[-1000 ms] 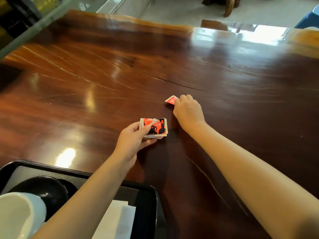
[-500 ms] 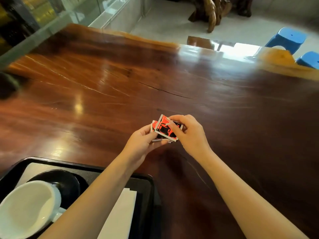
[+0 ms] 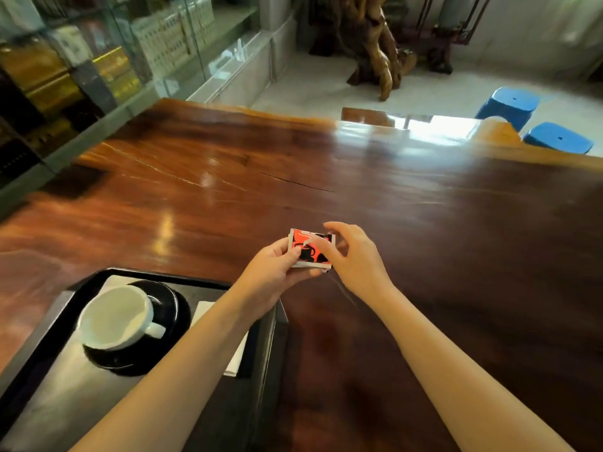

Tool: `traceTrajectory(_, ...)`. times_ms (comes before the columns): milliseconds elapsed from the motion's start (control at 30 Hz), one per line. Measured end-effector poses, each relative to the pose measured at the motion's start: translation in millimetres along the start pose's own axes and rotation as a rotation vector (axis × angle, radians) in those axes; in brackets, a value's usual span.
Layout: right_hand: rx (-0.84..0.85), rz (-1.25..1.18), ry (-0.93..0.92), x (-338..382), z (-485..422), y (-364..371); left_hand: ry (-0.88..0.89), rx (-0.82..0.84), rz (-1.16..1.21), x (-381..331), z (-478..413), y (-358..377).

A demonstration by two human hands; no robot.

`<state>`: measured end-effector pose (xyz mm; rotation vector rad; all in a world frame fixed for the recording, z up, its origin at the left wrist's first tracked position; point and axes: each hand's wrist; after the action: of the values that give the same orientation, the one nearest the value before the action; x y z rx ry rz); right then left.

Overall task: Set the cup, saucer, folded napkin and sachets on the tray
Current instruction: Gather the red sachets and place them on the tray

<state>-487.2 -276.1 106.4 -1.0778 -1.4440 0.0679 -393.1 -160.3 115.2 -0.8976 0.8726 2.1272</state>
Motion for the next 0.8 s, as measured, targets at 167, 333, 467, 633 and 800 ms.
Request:
traceTrajectory(167,0.011,-0.269,0.055,45,25,1,0.074,-0.15,-0.001,0,48,6)
traceTrajectory(333,0.125,-0.22,-0.055,86,49,25,0.056,-0.342,0.027,7,97,-17)
traceTrajectory(467,0.325,-0.062,-0.224,113,64,48,0.003,-0.487,-0.096,22,120,-42)
traceTrajectory(633,0.472,0.024,-0.213,130,68,91,-0.031,-0.557,-0.135,39,135,-81)
traceTrajectory(800,0.46,-0.025,-0.138,135,78,138,-0.099,-0.556,-0.18,57,143,-131)
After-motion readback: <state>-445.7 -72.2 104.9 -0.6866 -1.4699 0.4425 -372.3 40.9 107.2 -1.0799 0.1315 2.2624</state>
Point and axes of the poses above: each hand's wrist, its own z-axis away from the middle knuckle, its own y-axis out of the palm, x = y × z, and after that the axes turned 13 degrees about -y, right-handed
